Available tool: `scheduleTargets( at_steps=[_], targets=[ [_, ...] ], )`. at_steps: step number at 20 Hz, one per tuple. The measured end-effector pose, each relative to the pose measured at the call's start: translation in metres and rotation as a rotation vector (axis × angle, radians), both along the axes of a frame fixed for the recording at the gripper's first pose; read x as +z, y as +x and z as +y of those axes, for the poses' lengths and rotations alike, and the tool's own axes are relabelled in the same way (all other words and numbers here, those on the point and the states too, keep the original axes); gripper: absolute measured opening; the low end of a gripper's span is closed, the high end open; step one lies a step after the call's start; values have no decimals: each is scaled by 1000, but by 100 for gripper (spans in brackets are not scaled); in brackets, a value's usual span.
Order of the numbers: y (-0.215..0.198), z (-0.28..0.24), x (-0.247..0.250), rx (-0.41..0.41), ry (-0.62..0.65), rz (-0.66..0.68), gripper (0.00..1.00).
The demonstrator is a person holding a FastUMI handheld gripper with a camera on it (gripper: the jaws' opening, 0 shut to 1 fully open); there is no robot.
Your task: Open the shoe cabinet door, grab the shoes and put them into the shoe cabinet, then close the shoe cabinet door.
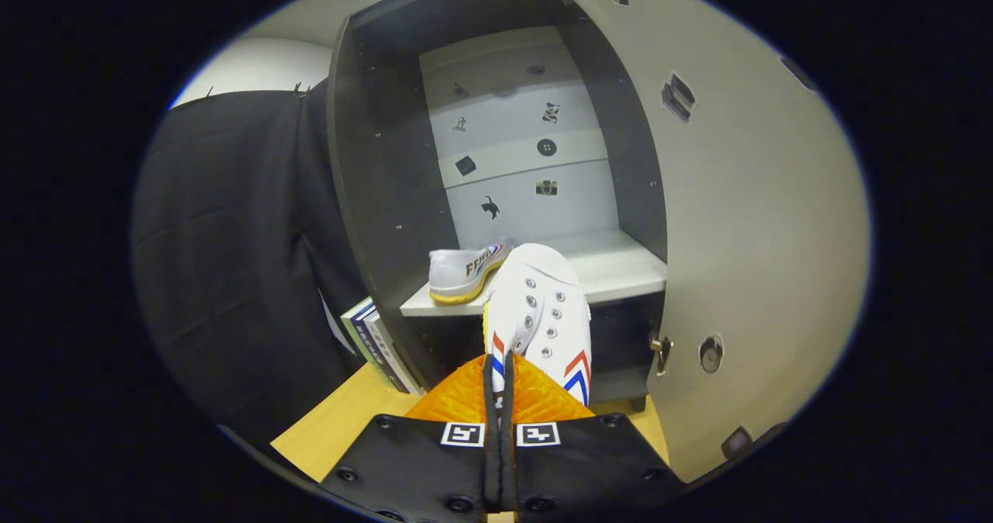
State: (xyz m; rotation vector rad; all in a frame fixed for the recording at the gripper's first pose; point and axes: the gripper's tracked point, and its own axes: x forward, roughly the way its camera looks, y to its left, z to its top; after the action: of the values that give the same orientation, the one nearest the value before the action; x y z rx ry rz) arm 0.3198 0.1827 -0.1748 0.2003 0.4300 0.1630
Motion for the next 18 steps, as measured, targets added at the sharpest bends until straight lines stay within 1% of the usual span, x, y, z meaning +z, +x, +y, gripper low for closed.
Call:
scheduleTargets(
  at_steps=[3,5,12,15,18],
  targets=[
    [43,-6,14,-26,-18,-43,1],
    [71,-8,17,-34,-53,-57,1],
    [165,-13,17,-60,-147,-59,1],
    [194,-7,8,-58,-171,-48,1],
    [214,-2,-1,-56,-196,-40,1]
  ],
)
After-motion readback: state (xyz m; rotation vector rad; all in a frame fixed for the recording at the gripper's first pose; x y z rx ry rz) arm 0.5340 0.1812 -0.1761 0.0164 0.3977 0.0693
